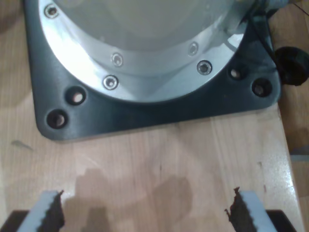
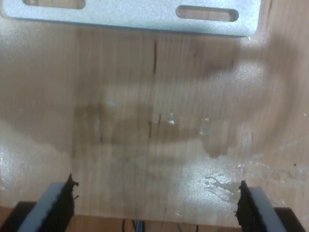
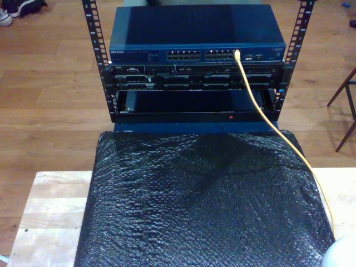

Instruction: Grab the cable and plug it in

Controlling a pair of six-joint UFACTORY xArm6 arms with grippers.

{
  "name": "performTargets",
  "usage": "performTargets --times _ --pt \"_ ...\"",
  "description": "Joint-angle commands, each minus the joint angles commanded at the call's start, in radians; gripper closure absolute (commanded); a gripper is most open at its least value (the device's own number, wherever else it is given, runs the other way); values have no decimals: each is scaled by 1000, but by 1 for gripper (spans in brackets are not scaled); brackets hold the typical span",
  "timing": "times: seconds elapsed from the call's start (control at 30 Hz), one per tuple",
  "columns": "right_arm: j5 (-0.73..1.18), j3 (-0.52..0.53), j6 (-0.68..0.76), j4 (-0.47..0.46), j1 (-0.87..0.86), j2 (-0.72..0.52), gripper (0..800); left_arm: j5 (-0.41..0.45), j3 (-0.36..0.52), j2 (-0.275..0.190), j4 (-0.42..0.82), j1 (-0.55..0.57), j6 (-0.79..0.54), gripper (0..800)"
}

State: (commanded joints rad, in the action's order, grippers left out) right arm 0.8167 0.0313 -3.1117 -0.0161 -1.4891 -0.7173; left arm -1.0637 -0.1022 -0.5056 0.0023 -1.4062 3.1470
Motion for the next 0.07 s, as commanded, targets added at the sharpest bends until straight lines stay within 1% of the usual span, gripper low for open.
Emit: performTargets --times 0.07 --pt "0 0 0 0 0 0 0 0 -2 0 0 0 0 0"
